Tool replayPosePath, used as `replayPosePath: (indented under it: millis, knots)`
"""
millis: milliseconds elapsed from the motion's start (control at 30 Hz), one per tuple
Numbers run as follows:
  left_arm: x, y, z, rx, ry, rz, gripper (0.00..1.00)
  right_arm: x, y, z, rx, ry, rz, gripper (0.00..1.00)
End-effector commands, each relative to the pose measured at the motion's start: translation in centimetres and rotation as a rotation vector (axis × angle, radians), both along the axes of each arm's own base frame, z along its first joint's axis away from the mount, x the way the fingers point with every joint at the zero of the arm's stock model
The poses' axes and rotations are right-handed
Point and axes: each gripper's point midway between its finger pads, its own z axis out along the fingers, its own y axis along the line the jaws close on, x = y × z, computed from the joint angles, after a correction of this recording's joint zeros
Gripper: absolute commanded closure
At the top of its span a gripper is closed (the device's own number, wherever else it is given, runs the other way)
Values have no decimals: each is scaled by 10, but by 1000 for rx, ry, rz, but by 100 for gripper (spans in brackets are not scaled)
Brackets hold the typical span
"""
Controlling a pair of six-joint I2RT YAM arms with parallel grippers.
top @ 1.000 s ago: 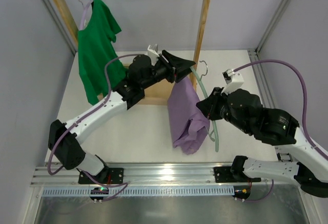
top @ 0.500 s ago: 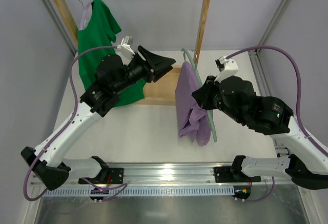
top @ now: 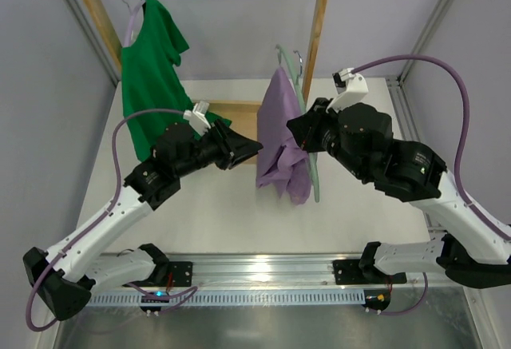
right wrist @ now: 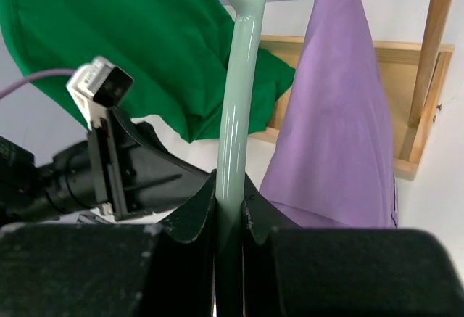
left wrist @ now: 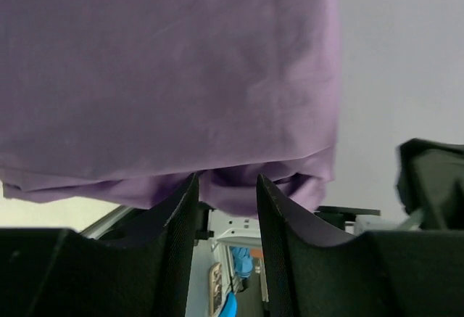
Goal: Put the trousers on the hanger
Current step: Hang the hanger with trousers onto the clothesline
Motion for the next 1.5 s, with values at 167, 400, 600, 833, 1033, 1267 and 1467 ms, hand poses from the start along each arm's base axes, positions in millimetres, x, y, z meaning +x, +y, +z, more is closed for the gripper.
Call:
replayPosePath:
  millis: [167,400,600,833,1033,1267,1467]
  knots:
    - [-14,-17,-36,19,22,-62,62,18,-5,105,262,-235,-96,97]
    - [-12,-27,-82,95,84,-58,62,20,-3,123,342,-278,-99,96]
    - [-8,-27,-89,147,73,-54,62,19,-8,128,339,-293,-105,96]
    - [-9,12,-77,284,-6,59,40,13,-22,128,330,-292,-119,96]
    - [-3,13,-66,275,-88,77,26,14,-26,129,322,-303,-131,96]
    - [-13,7,-76,290,-29,11,27,32,-8,132,257,-309,-147,96]
    - [-17,26,-62,327,-53,55,27,50,4,131,265,-282,-145,96]
